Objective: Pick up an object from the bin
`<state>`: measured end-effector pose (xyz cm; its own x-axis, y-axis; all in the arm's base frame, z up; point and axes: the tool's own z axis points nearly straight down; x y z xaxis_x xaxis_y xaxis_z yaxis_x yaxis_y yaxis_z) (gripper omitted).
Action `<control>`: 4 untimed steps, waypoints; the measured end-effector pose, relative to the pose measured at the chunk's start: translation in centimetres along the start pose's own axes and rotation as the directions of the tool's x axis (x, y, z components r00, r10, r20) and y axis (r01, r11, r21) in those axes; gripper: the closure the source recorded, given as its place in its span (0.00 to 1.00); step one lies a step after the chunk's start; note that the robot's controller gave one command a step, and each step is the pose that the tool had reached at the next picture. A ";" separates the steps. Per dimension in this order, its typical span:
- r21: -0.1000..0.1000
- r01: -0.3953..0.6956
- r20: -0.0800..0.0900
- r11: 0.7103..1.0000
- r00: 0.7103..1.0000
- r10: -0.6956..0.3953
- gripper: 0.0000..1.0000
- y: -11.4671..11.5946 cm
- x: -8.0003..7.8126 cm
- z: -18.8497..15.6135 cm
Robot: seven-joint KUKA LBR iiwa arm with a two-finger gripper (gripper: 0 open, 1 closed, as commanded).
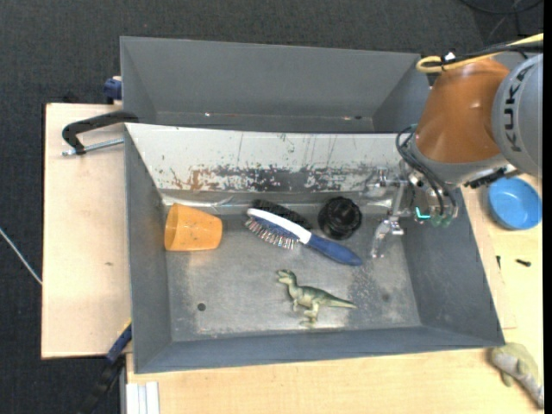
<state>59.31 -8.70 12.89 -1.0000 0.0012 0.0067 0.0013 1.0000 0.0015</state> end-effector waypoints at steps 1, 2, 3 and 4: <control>0.010 -0.157 0.040 0.988 0.987 0.156 0.00 6.9 3.3 5.1; 0.002 0.002 0.016 1.000 1.000 -0.002 0.00 4.2 1.7 2.7; 0.006 0.368 0.013 0.930 0.930 -0.368 0.00 2.9 -0.5 2.8; 0.006 0.409 0.016 0.912 0.912 -0.409 0.00 14.8 -0.8 5.5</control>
Offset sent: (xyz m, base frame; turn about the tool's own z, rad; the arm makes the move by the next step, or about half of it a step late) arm -0.0412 0.0779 -0.0589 0.1442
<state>60.05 6.11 7.36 -0.9130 -0.4079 -0.0102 -0.4079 0.9130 -0.0020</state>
